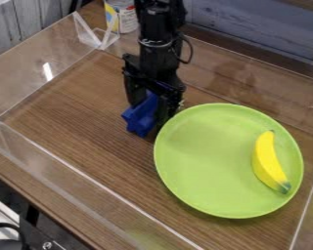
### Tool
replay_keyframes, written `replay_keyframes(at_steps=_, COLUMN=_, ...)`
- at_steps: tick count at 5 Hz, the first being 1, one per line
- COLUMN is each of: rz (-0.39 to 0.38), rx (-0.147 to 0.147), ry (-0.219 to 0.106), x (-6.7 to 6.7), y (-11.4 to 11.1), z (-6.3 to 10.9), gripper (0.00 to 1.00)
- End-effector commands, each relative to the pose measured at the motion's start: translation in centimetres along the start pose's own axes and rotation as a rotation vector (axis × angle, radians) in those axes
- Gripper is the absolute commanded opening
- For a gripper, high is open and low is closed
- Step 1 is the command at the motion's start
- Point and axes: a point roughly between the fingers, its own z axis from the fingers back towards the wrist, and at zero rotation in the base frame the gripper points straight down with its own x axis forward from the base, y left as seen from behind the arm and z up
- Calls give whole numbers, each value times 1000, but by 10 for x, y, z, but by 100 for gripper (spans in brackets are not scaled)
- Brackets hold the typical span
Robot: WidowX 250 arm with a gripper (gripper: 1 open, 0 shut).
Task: Put the blue object in the green plate
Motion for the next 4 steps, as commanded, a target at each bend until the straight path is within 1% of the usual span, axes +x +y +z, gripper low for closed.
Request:
replay_keyframes(at_steps=1, rz=-6, rx=0, ry=-13, x=3, y=-2, z=0, gripper=100)
replay_keyframes(at_steps=3, rz=10, rx=-3, ry=-66, x=-2, y=5, z=24, gripper=100)
replay_keyframes(at_steps=4, rz=18, rx=8, ry=-61, x=0, y=9, z=18, gripper=100)
